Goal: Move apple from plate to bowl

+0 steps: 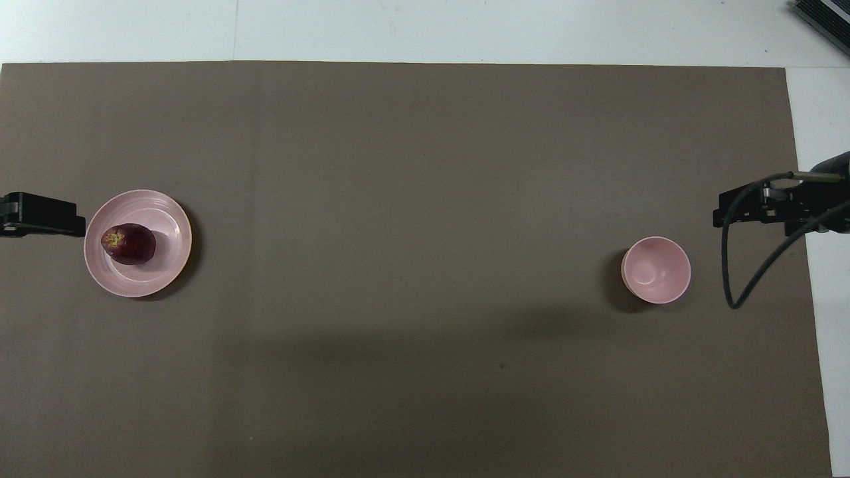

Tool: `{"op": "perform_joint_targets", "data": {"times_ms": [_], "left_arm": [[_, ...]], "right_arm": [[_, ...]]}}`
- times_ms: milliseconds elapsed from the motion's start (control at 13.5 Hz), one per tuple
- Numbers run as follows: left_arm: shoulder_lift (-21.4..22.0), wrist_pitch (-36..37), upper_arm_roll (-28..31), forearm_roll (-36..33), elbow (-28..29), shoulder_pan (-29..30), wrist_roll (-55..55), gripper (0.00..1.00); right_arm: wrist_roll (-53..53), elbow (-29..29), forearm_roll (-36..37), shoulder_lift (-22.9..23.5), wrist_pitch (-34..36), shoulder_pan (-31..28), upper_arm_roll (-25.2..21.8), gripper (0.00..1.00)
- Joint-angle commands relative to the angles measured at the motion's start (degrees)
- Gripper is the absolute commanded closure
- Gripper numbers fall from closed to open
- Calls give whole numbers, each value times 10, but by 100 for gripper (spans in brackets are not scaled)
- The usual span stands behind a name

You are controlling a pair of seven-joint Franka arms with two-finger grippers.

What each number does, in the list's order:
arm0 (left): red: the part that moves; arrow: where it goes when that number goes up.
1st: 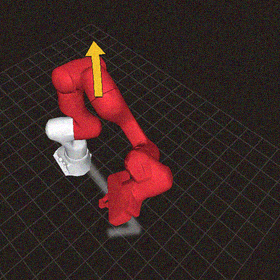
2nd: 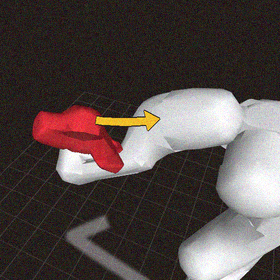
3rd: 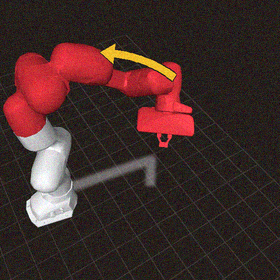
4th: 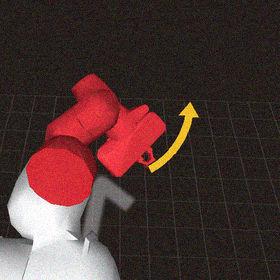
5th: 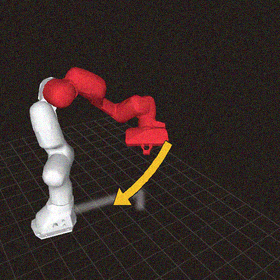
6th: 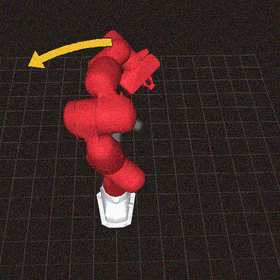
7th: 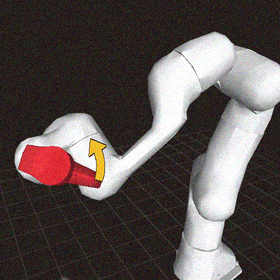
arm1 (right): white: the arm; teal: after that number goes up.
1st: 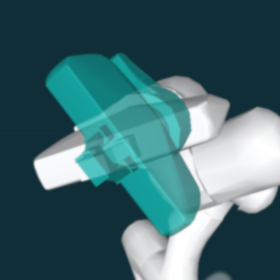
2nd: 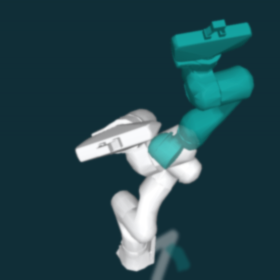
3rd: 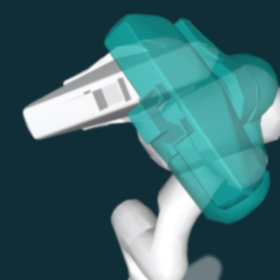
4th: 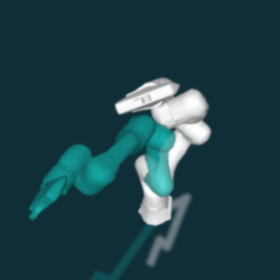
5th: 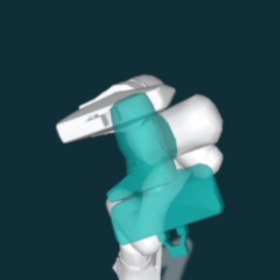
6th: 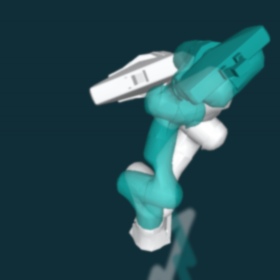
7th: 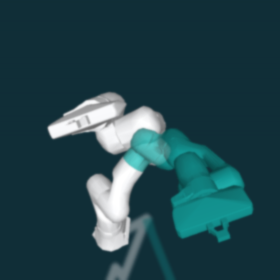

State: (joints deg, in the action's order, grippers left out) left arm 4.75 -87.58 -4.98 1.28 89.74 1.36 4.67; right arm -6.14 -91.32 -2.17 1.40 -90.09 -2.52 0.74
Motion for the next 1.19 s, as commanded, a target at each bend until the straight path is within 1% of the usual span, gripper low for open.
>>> {"op": "perform_joint_targets", "data": {"times_ms": [0, 593, 815, 1111], "left_arm": [[17, 5, -4, 1, 19, 8, -8, 0], [25, 4, -4, 1, 31, 8, -8, 0], [25, -8, -4, 1, 32, 9, -6, 0], [25, -15, -4, 0, 71, 10, -17, 0]], "right_arm": [[9, 2, -1, -2, 11, -7, 4, 0], [12, 3, -2, -1, 5, -7, 6, 0], [12, 3, -2, -1, 5, -7, 6, 0], [15, 3, 5, -1, 4, -6, 6, 0]]}}
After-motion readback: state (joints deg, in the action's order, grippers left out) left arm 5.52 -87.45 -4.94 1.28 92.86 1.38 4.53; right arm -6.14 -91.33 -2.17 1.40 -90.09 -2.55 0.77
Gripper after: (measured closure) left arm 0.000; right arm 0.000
